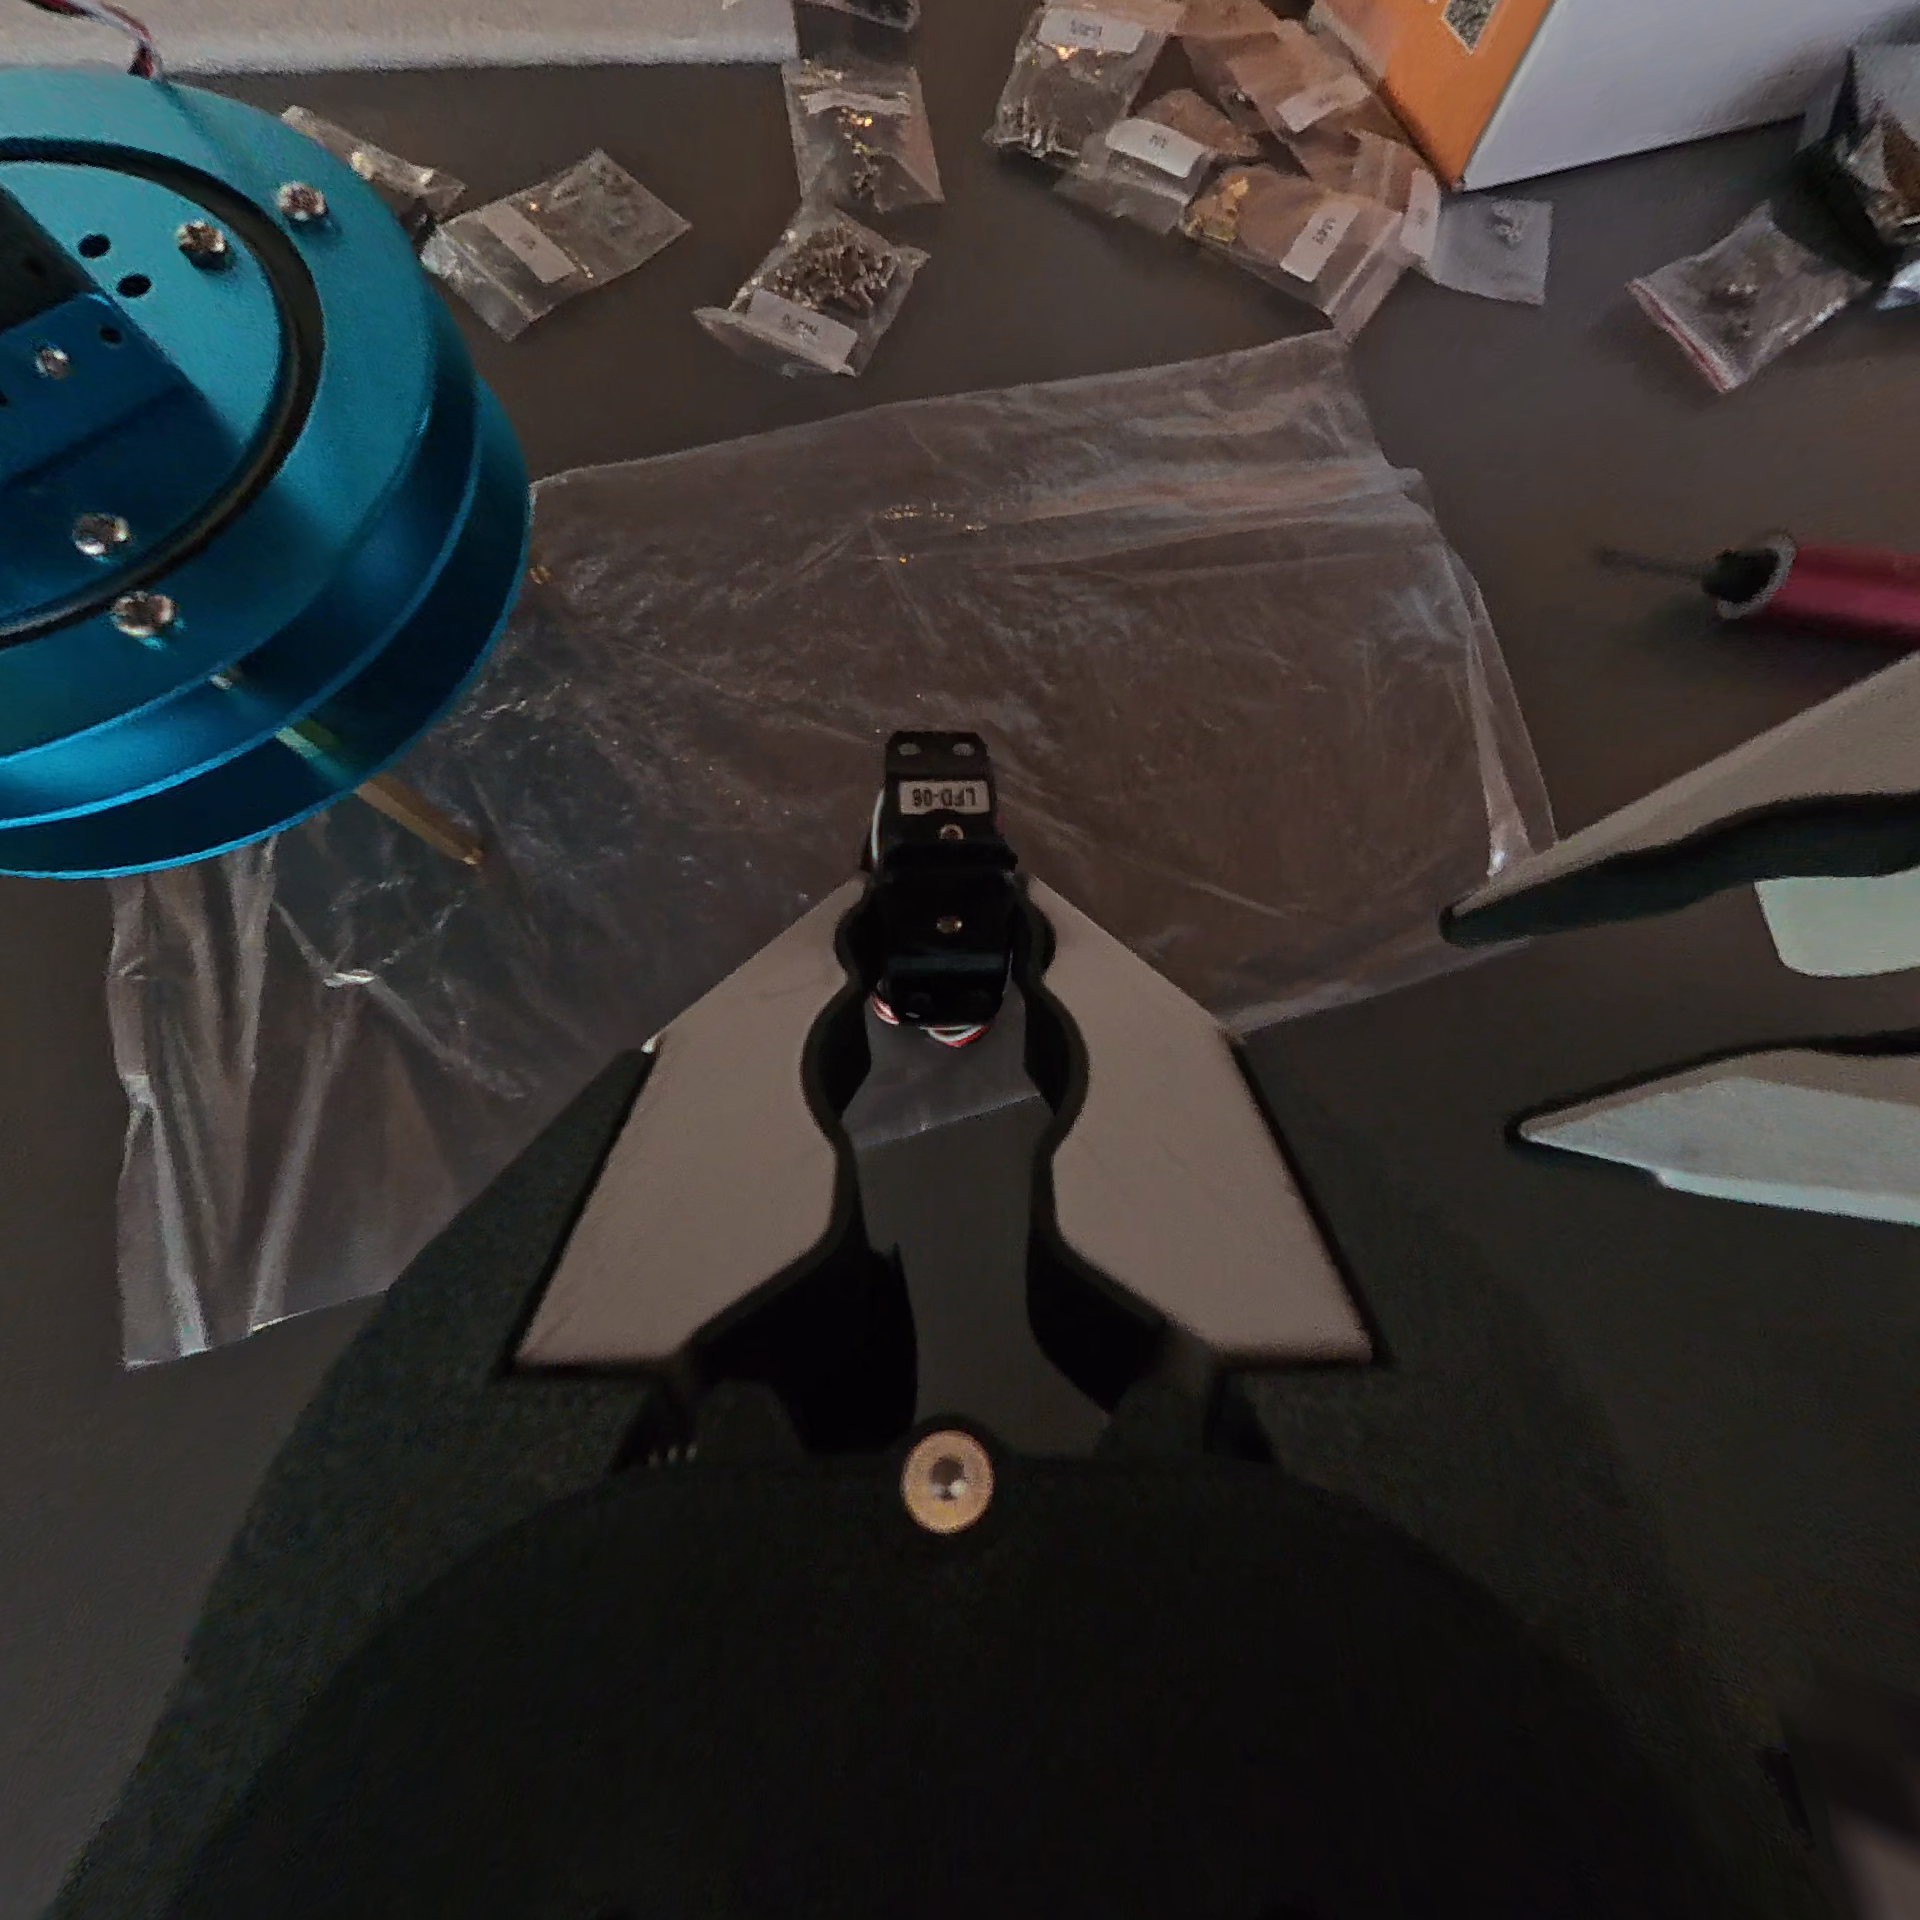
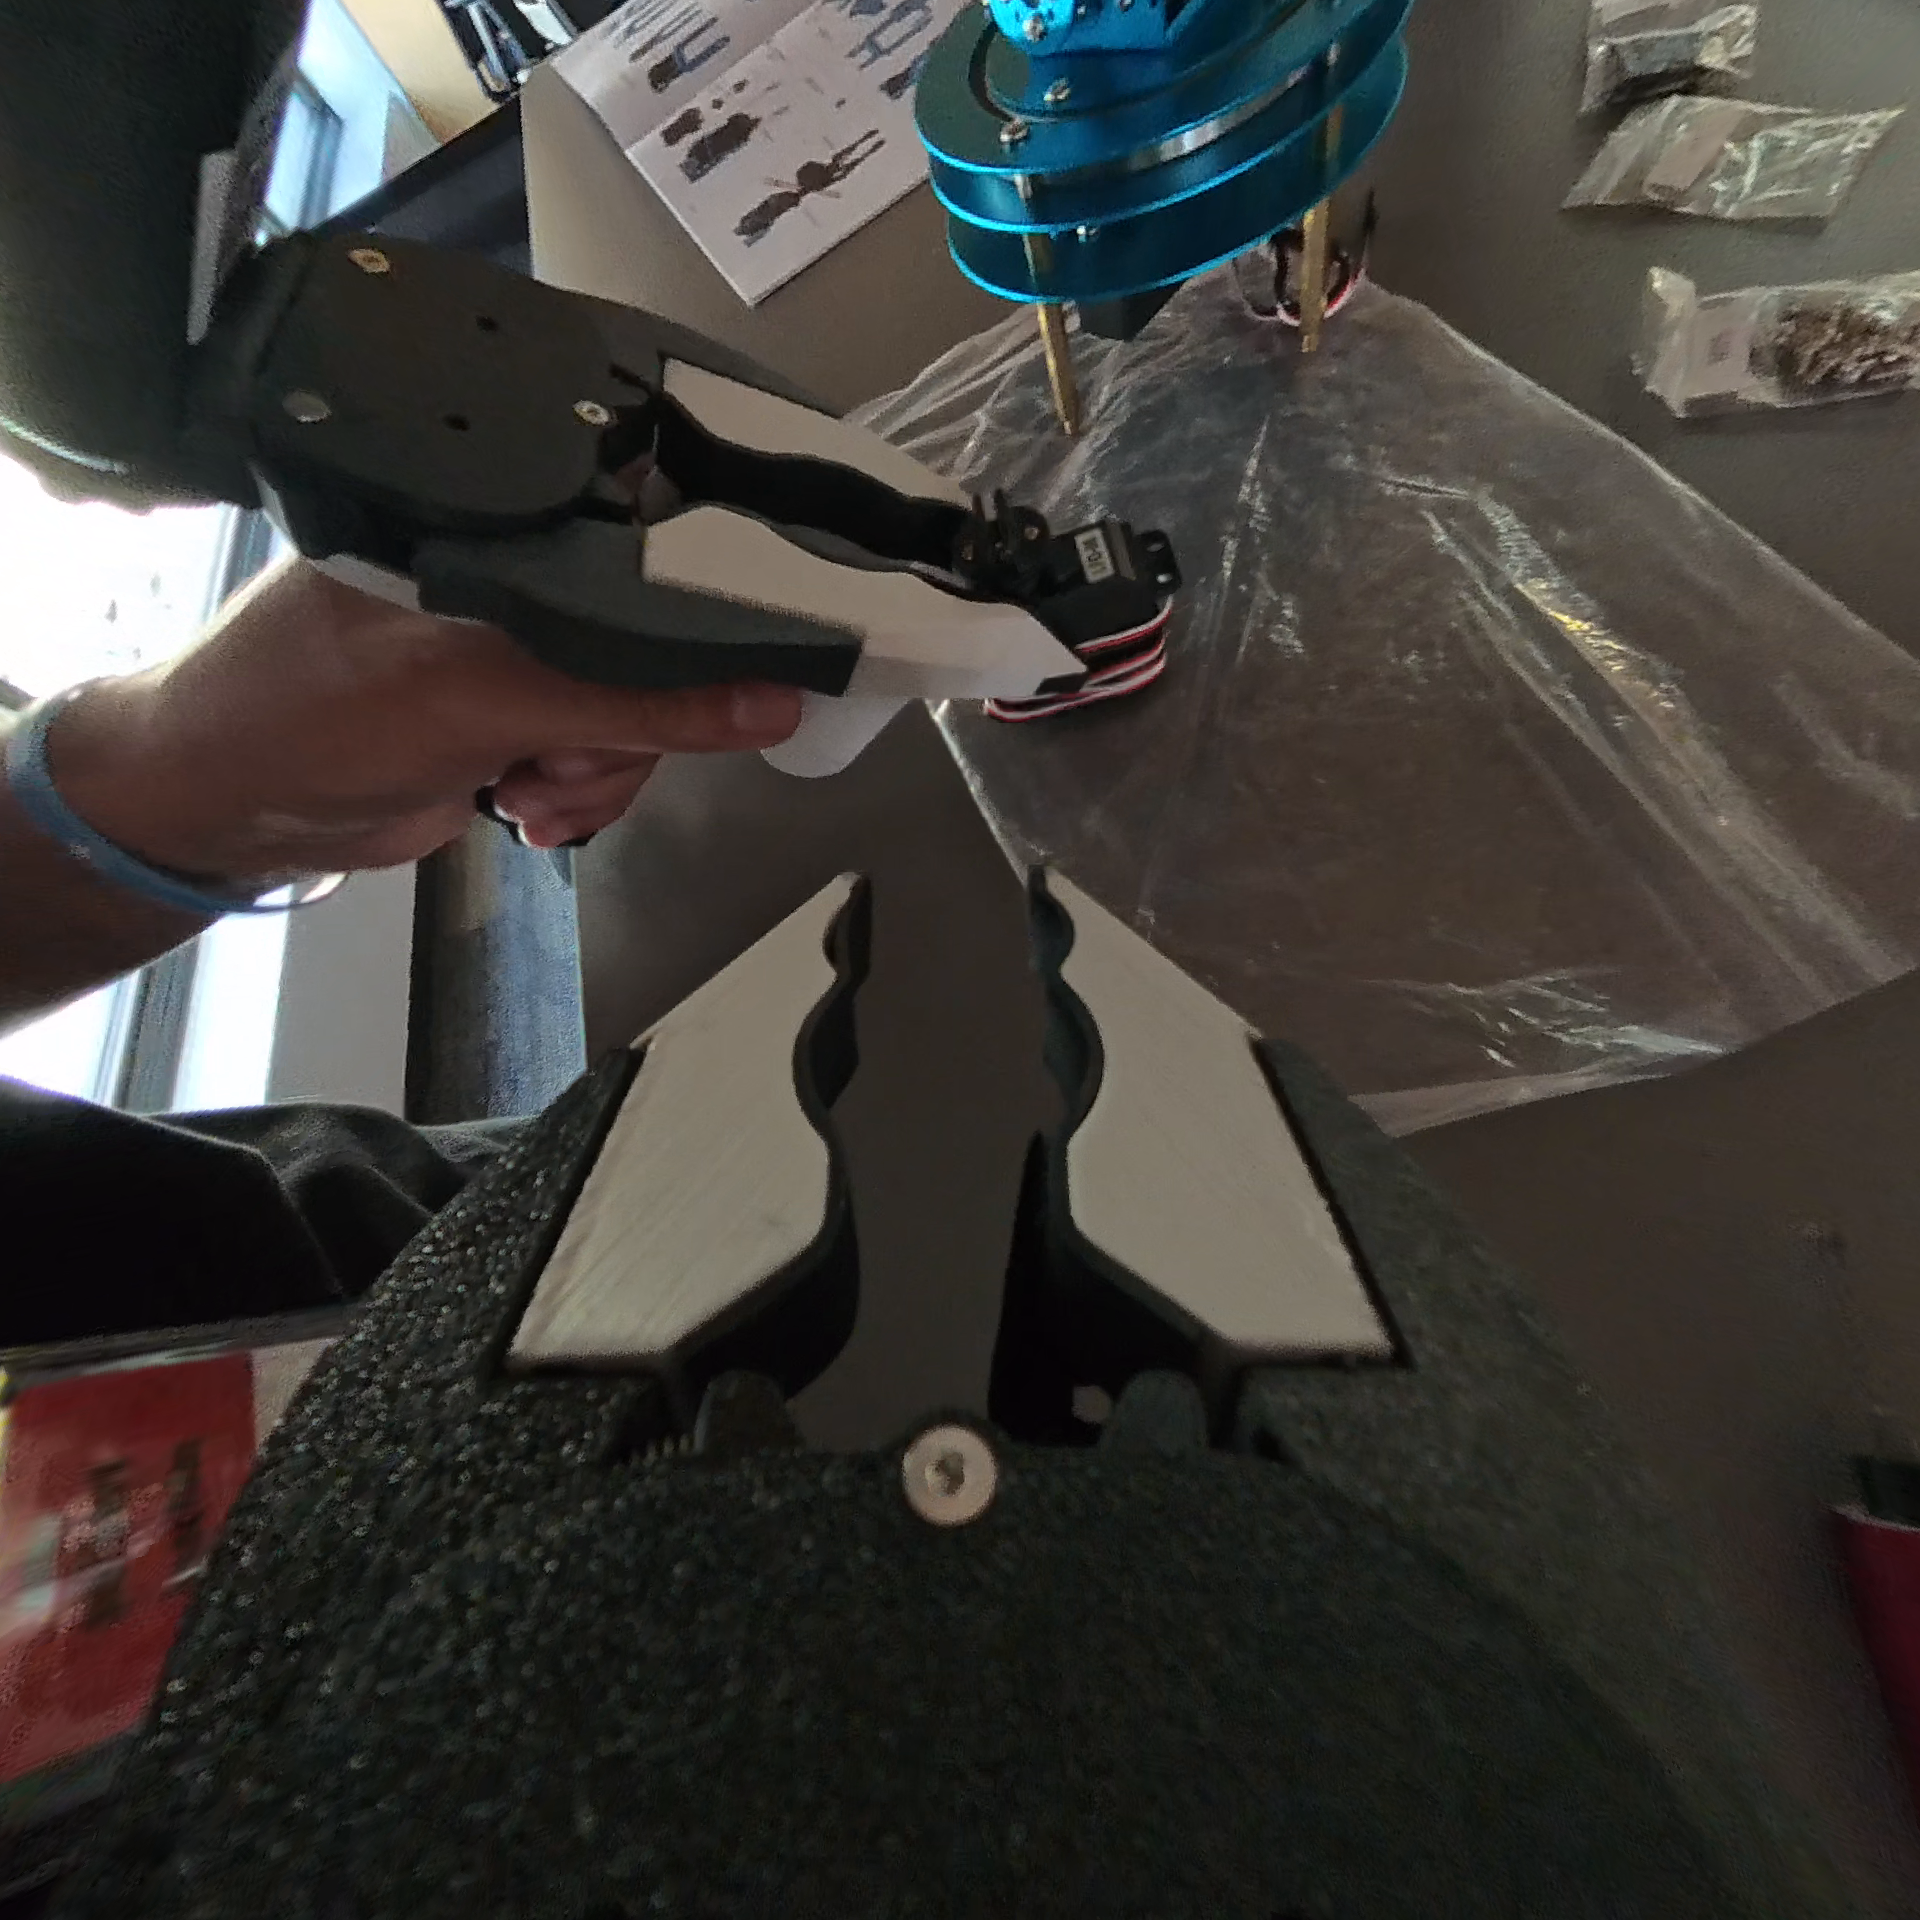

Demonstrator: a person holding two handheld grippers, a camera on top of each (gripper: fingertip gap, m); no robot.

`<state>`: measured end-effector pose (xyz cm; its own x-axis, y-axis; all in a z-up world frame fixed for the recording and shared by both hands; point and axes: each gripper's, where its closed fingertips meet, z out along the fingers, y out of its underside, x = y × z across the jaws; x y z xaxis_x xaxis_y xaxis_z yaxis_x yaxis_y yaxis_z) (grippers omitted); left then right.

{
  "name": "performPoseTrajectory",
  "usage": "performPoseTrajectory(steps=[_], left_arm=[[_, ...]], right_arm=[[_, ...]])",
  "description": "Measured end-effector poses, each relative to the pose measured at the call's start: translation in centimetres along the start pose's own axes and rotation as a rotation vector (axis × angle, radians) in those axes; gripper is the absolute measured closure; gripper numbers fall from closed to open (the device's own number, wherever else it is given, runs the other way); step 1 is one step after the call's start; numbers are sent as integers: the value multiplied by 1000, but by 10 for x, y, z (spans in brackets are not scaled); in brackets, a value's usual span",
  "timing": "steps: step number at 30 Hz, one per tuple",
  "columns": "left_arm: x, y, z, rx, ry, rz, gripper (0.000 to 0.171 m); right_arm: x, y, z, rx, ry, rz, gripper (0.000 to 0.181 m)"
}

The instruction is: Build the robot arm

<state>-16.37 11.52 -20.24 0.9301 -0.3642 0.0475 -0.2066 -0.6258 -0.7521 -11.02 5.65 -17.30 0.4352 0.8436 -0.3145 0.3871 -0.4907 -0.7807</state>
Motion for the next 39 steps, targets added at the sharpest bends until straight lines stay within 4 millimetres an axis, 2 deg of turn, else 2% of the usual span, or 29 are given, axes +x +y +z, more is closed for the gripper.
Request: performPoseTrajectory(steps=[3,6,8,9,12,16,17,19,22,26,29,31,35,39], left_arm=[[5,1,-9,12,97,3,149],[18,-5,-33,67,274,-16,149],[16,-6,-52,105,333,12,150],[8,-5,-60,112,323,32,149],[-48,2,-72,96,136,27,150],[-147,20,-93,79,-148,-126,149],[-163,22,-94,87,-167,-169,148],[-176,24,-86,89,-129,-220,148],[-175,26,-65,44,-79,-198,149],[-176,29,-52,28,-64,-135,150],[-175,29,-45,49,-7,-105,148],[-172,27,-43,53,44,-97,147],[-159,28,-49,43,206,-107,127],[-155,33,-61,48,337,-115,127]], right_arm=[[-4,1,-3,-6,-35,-32,151],[-5,-8,-8,36,-45,-75,150],[-10,-18,-10,68,-78,-95,148],[-13,-21,-10,71,-98,-102,148],[-19,-26,-4,46,-104,-152,150],[-31,-31,18,19,-95,-184,153],[-36,-34,27,23,-104,-176,153],[-43,-41,48,29,-106,-161,153],[-42,-58,85,56,-40,-94,154],[-44,-85,129,110,33,59,149],[-39,-89,152,119,103,208,156],[-37,-85,162,96,139,281,152],[-44,-83,171,88,199,345,151],[-47,-89,175,100,274,404,148]])
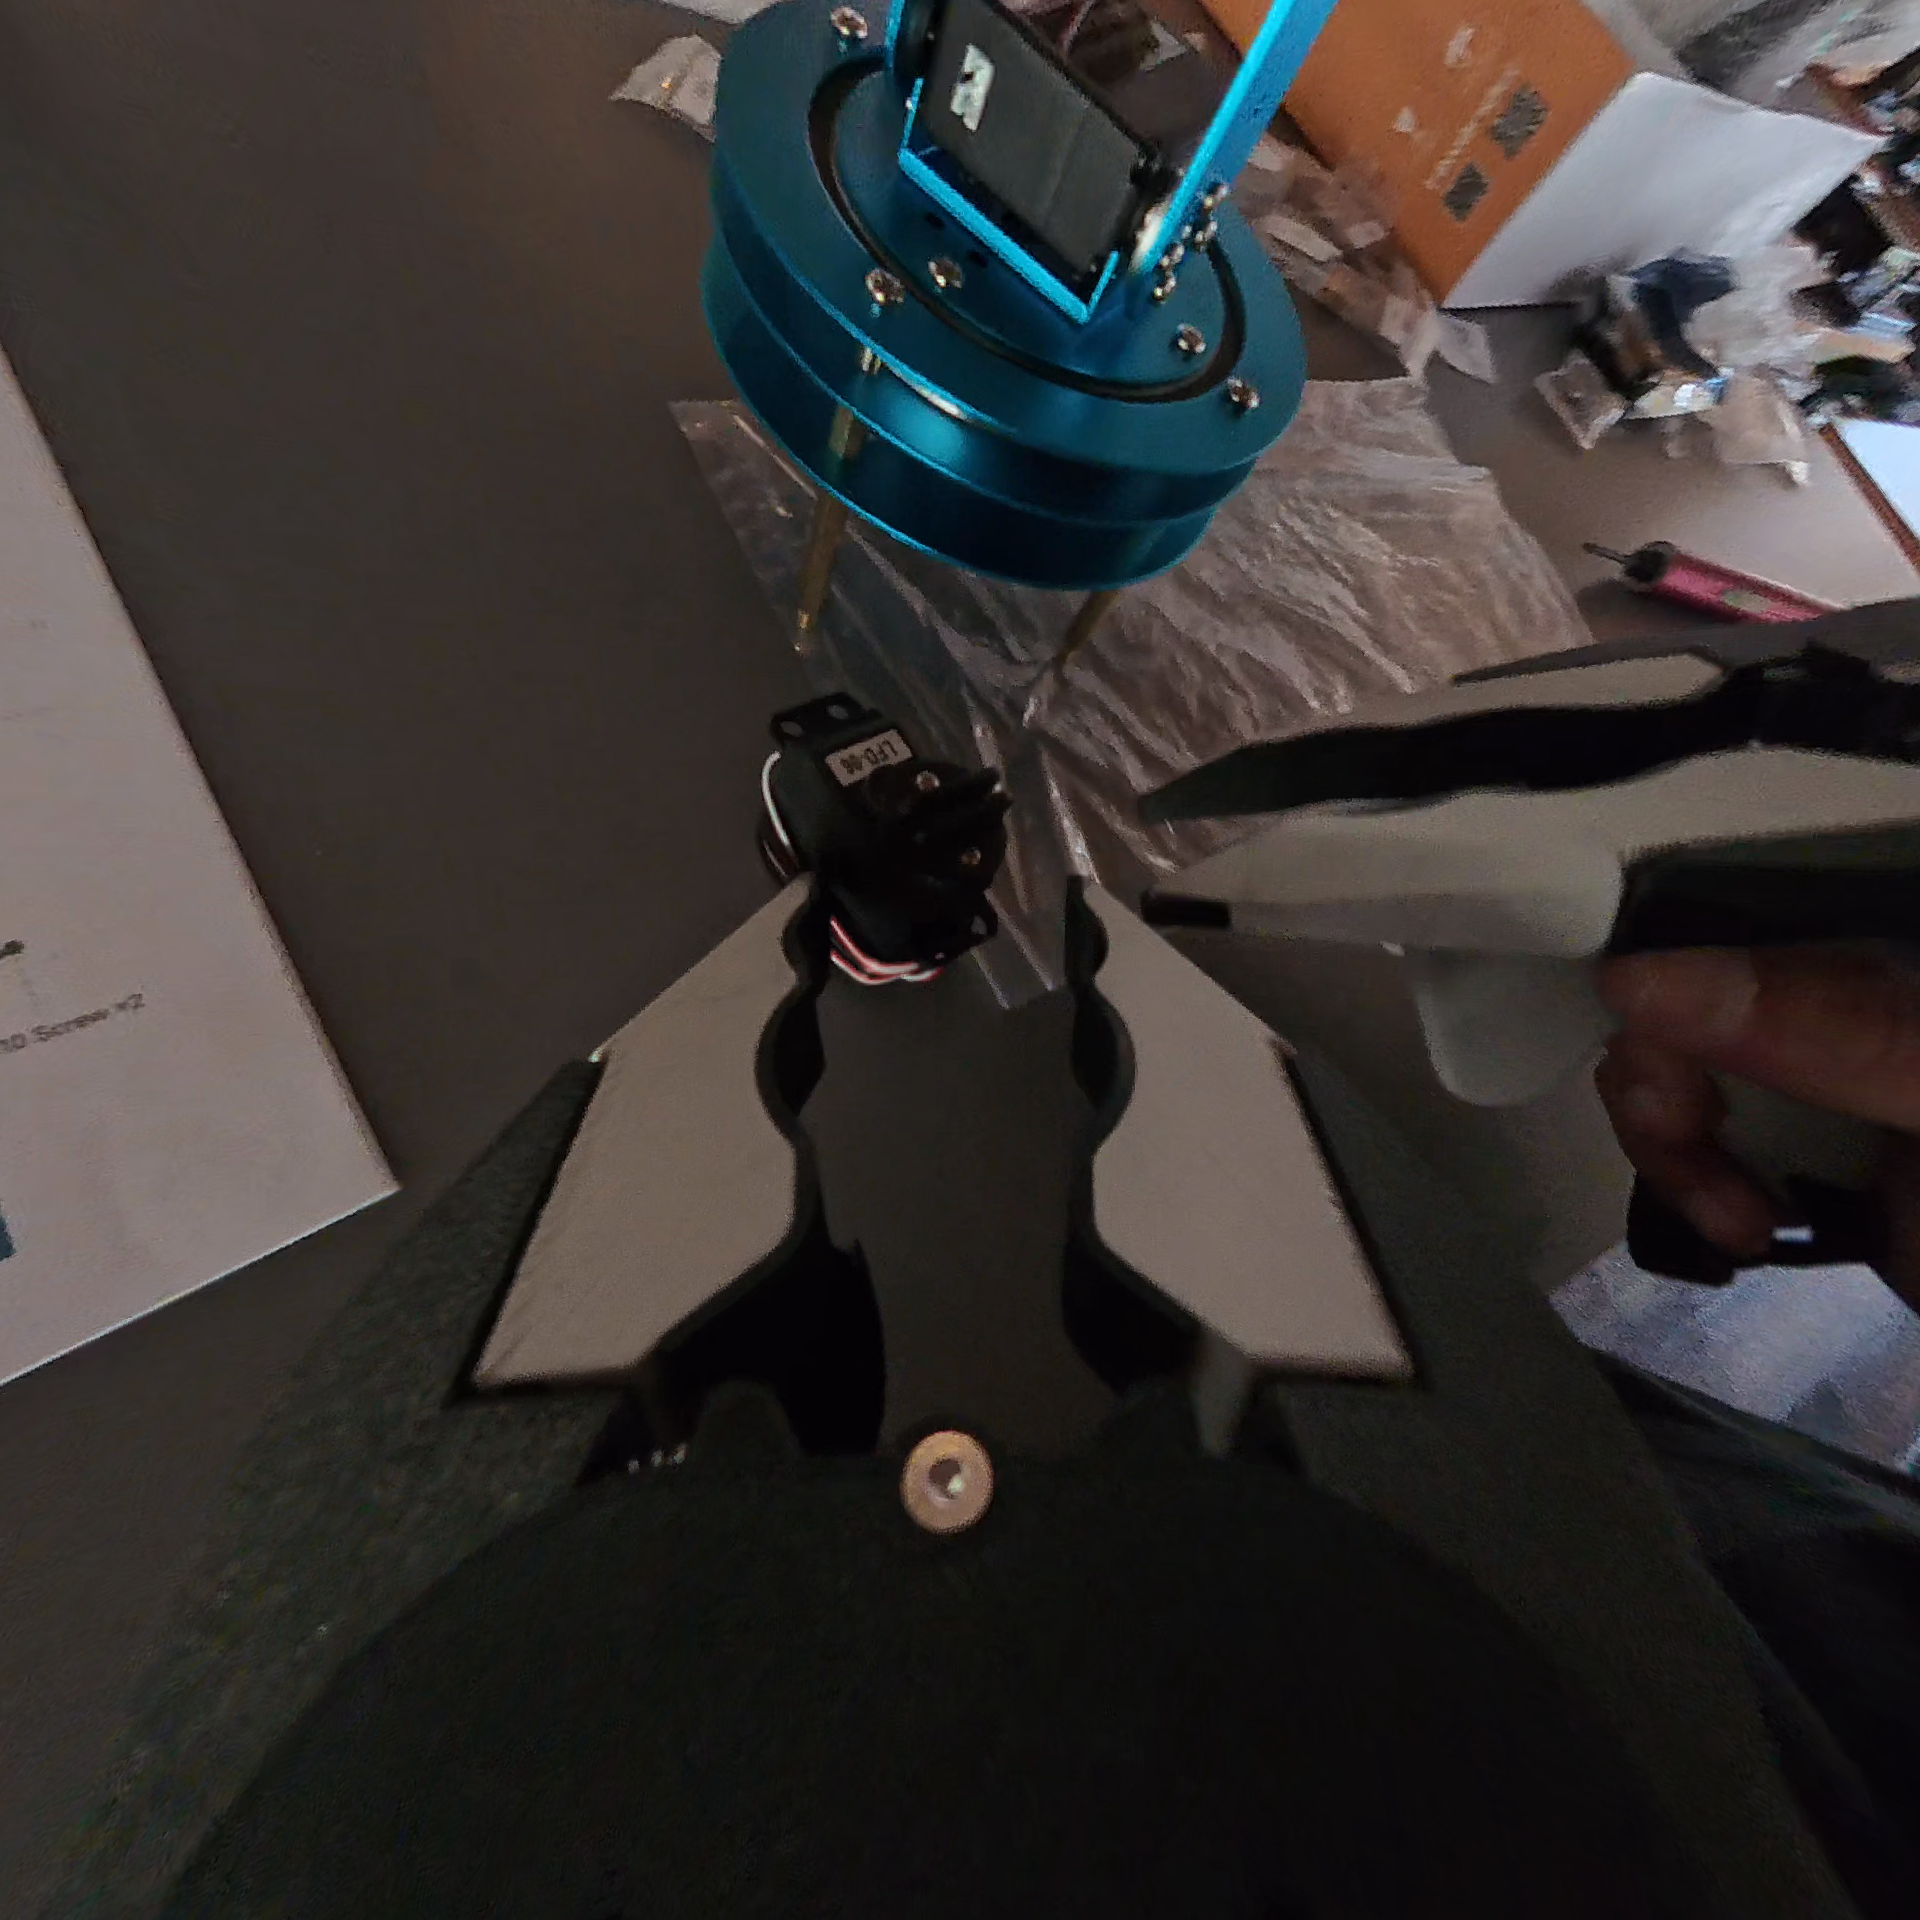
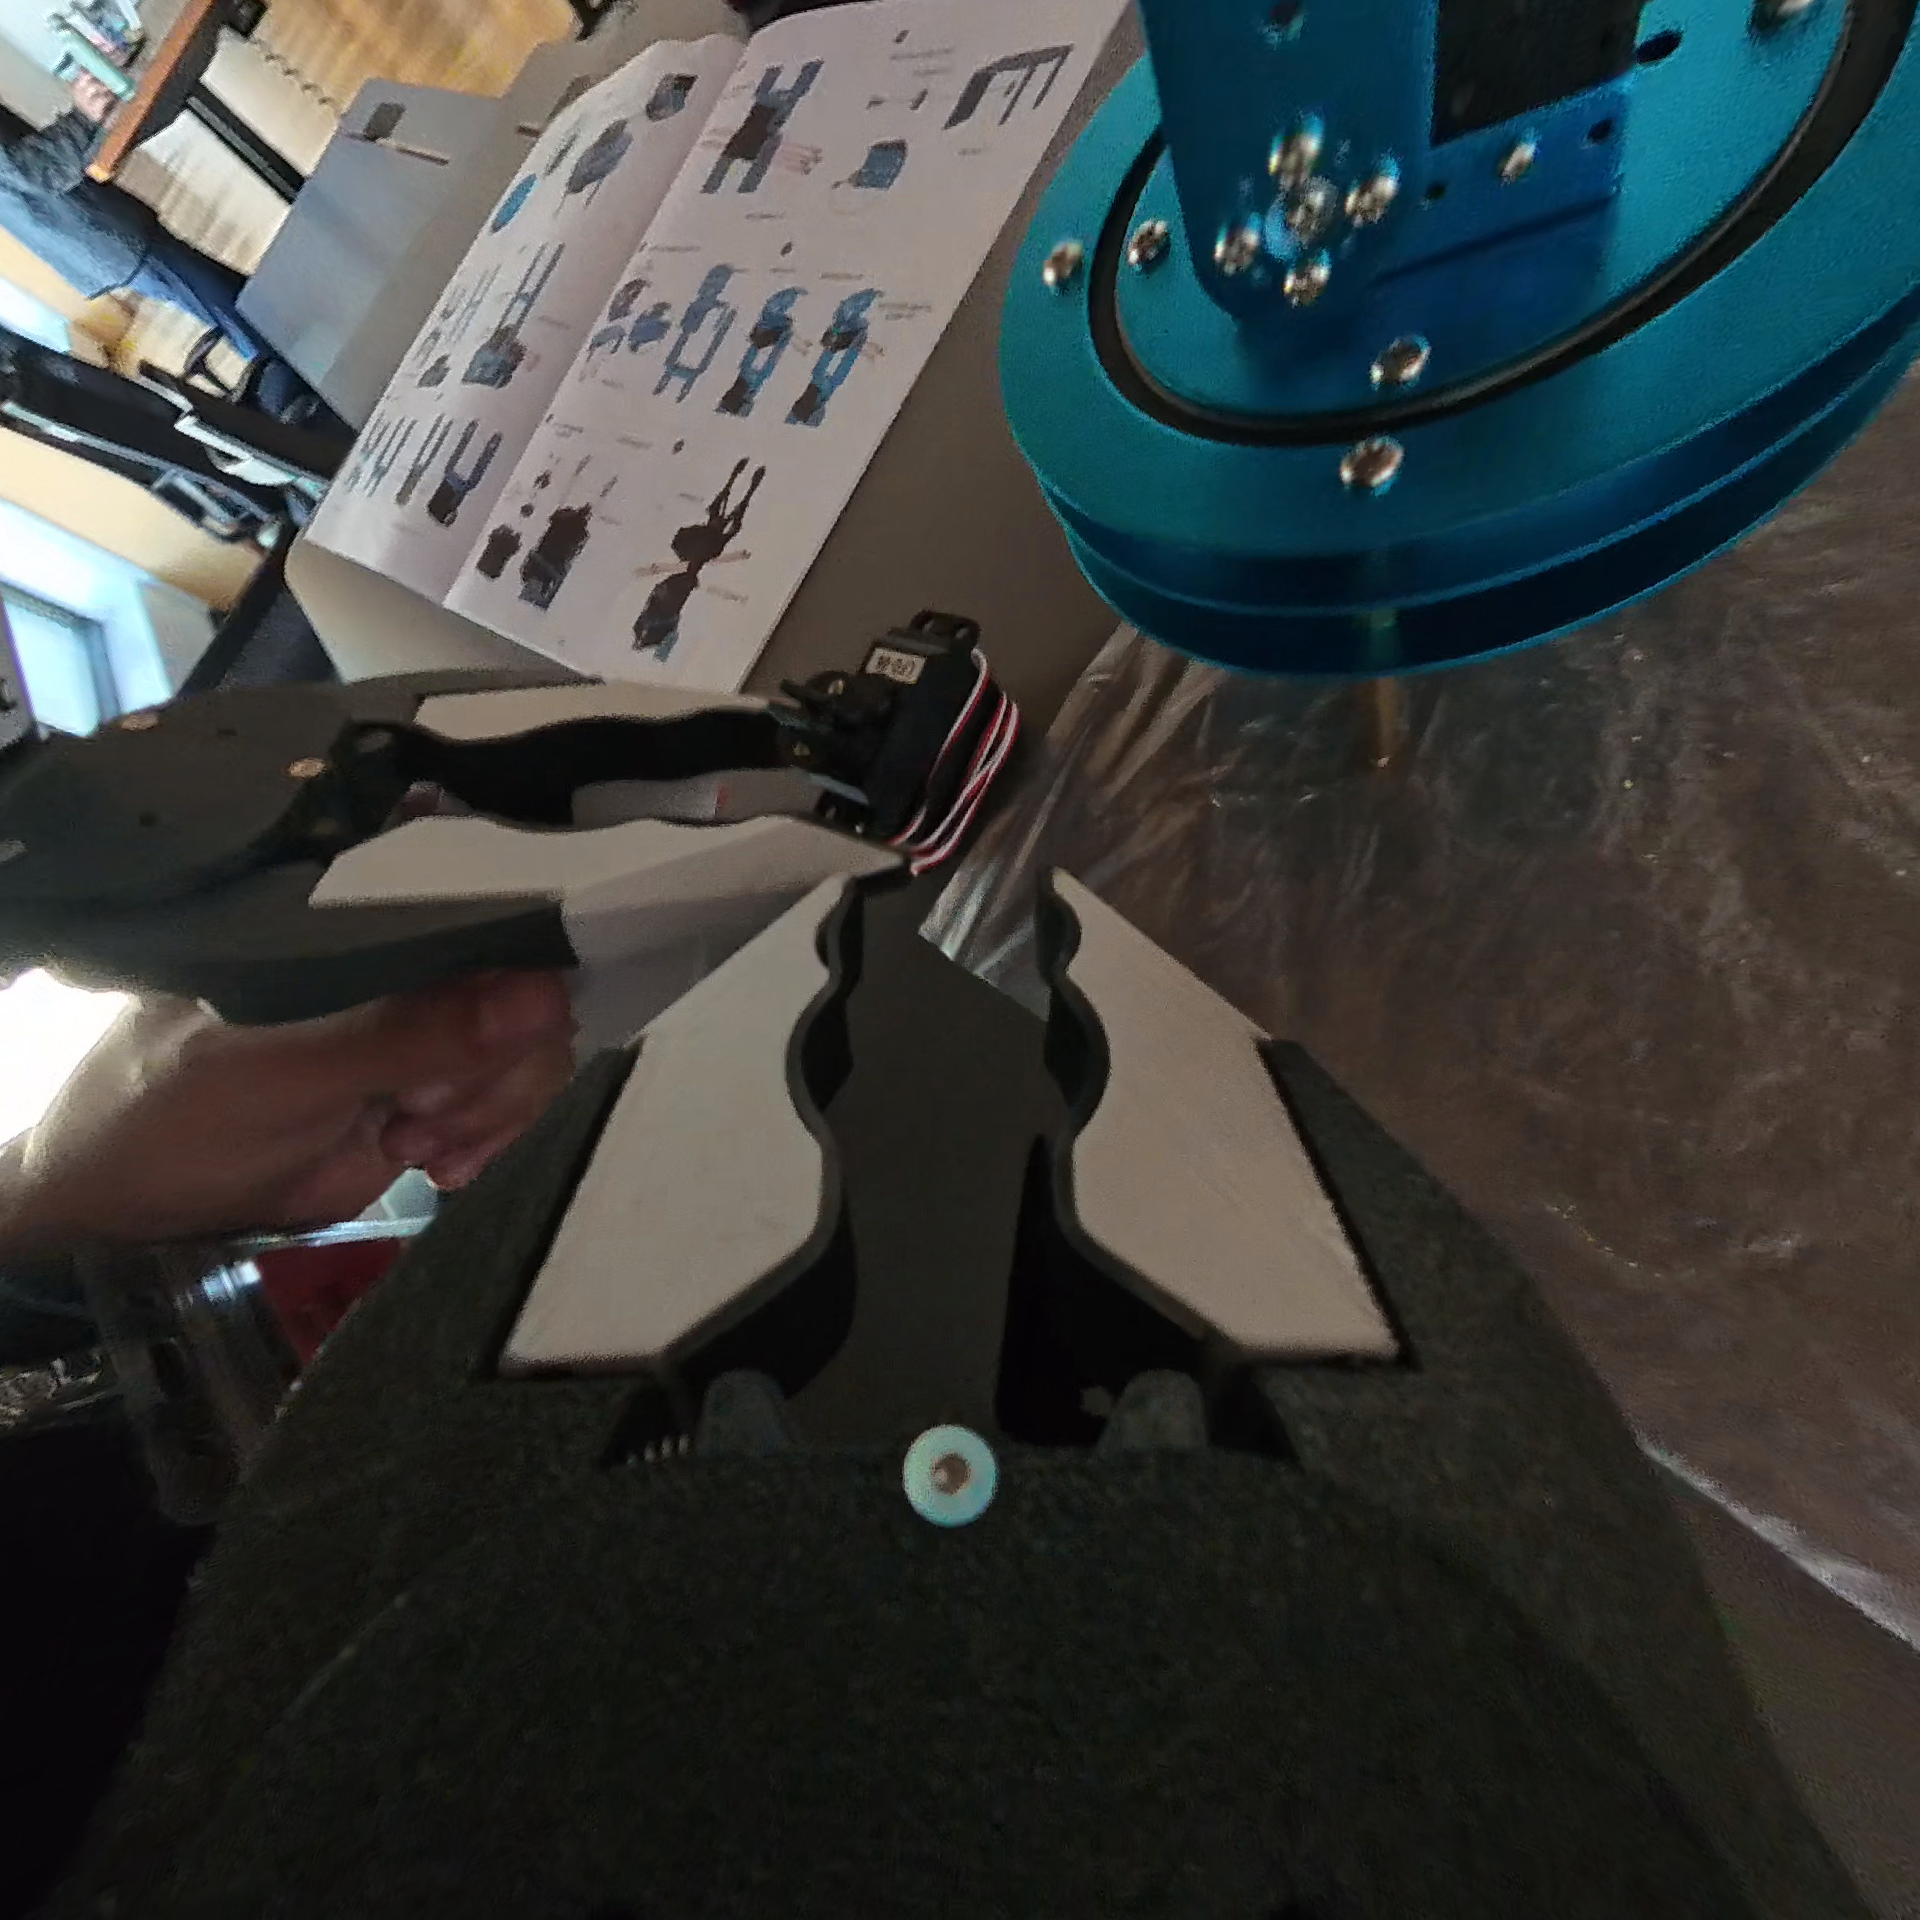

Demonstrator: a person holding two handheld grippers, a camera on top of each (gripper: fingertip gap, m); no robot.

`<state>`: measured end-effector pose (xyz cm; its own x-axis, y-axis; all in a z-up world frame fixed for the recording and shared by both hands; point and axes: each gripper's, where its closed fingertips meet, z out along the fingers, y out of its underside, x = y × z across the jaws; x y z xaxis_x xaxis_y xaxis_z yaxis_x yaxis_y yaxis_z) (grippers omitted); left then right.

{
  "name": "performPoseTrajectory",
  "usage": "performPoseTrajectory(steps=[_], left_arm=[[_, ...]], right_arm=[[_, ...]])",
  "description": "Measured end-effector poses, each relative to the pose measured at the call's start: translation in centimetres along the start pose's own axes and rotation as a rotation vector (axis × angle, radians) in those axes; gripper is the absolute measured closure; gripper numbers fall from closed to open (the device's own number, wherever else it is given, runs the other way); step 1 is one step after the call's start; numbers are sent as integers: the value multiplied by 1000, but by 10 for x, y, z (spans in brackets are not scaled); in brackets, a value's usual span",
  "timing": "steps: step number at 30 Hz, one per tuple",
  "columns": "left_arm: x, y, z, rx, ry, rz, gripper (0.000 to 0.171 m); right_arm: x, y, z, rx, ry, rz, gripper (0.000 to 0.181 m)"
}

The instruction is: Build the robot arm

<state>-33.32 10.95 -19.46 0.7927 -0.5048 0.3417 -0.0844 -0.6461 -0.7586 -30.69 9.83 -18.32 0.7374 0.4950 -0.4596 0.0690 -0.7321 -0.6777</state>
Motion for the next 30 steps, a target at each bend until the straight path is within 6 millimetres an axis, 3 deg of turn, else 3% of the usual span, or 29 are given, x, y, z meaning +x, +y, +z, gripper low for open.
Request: performPoseTrajectory(steps=[5,8,15,17,19,21,24,26,30], left_arm=[[13,7,-9,-27,132,40,132],[18,13,-15,-45,199,95,132],[-28,18,-46,-34,132,183,132],[-42,15,-52,-29,110,182,133],[-53,12,-55,-22,82,181,133],[-61,8,-56,-15,61,181,134],[-64,3,-57,-4,42,180,134],[-63,1,-57,-1,45,177,134],[-67,-2,-58,0,33,191,134]], right_arm=[[-1,-16,-1,36,115,-42,143],[-7,-8,13,-37,135,-61,140],[-11,-7,35,-61,295,-152,113],[-11,-4,43,-72,336,-187,119],[-8,-9,46,-50,378,-229,146],[-6,-11,46,-70,382,-245,156],[-6,-15,32,-77,339,-288,159],[-10,-20,10,-92,257,-339,159],[35,-18,-70,-141,209,-415,159]])
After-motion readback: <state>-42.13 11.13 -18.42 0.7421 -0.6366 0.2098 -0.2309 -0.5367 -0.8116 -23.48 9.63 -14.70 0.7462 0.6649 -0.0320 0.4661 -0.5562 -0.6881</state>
